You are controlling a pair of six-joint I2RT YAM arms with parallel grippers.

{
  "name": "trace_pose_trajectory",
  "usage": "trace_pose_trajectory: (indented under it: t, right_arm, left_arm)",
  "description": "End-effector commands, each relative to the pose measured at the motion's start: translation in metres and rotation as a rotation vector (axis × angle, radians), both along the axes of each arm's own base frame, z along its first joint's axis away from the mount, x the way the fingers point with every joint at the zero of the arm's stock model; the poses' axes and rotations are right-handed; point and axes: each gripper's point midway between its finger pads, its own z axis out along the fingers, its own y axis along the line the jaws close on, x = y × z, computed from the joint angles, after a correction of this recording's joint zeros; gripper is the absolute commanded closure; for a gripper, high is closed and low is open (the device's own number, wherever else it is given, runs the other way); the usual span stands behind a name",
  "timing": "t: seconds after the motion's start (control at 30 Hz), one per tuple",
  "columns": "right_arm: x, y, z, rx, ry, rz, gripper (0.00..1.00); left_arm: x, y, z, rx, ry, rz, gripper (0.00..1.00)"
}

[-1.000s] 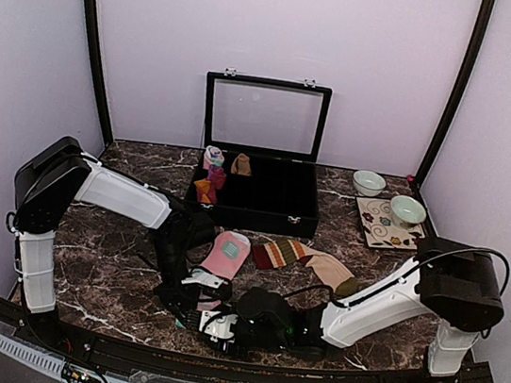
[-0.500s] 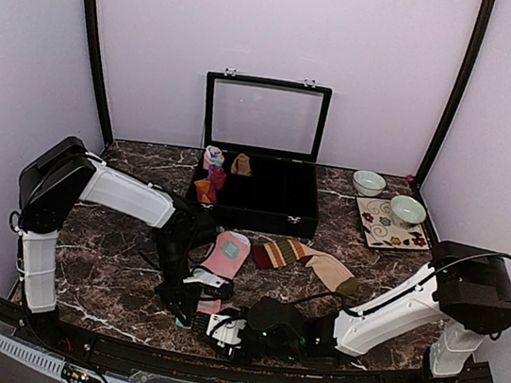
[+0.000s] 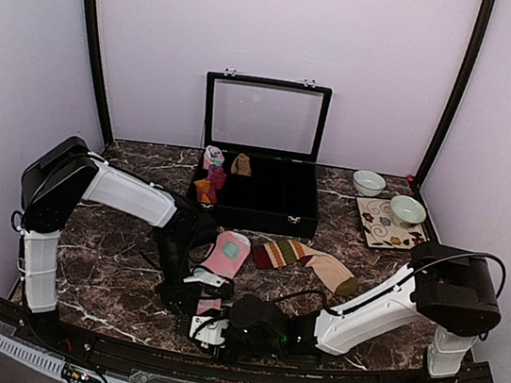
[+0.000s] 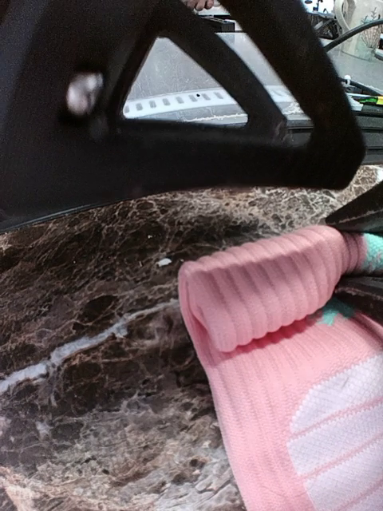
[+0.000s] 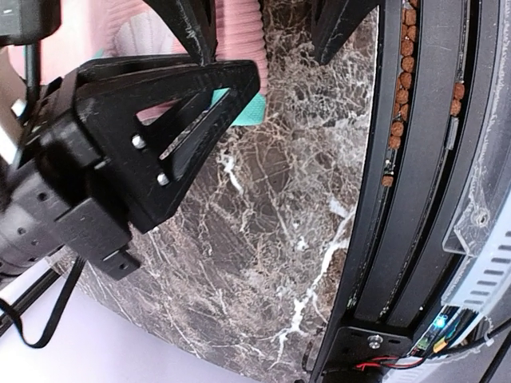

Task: Roll the socks
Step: Roll the sock at the center of the board.

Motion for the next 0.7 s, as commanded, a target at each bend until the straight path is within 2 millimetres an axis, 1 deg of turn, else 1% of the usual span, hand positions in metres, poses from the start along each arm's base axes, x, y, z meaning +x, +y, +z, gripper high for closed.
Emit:
trace_pose_trajectory:
  t: [0.0,0.1,0.2,0.33,0.37,0.57,0.67]
  right_arm:
    - [-0.004,0.002,-0.013,-0.003,0.006,0.026,0.59]
    - [-0.001,0.003,-0.022,-0.015,0.012,0.023,0.59]
    - [0.004,-0.001,-0.031,-0.027,0.026,0.005,0.60]
    - [0.008,-0.007,-0.036,-0.030,0.031,-0.020,0.61]
    - [0.009,-0.007,-0.035,-0.029,0.025,-0.023,0.61]
    - [0.012,0.000,-0.008,0.003,-0.024,-0.008,0.60]
    - [0.019,-0.001,-0.004,-0.002,-0.061,-0.022,0.60]
  left_arm:
    - [0.004,0.038,-0.042,0.190,-0.070,-0.064,0.79]
    - [0.005,0.041,-0.043,0.213,-0.076,-0.065,0.78]
    - [0.003,0.043,-0.045,0.216,-0.068,-0.061,0.78]
    - [0.003,0.042,-0.045,0.210,-0.069,-0.063,0.78]
    - [0.003,0.043,-0.045,0.211,-0.070,-0.065,0.78]
    - [0.005,0.042,-0.046,0.220,-0.071,-0.065,0.78]
    - [0.006,0.041,-0.046,0.222,-0.076,-0.062,0.78]
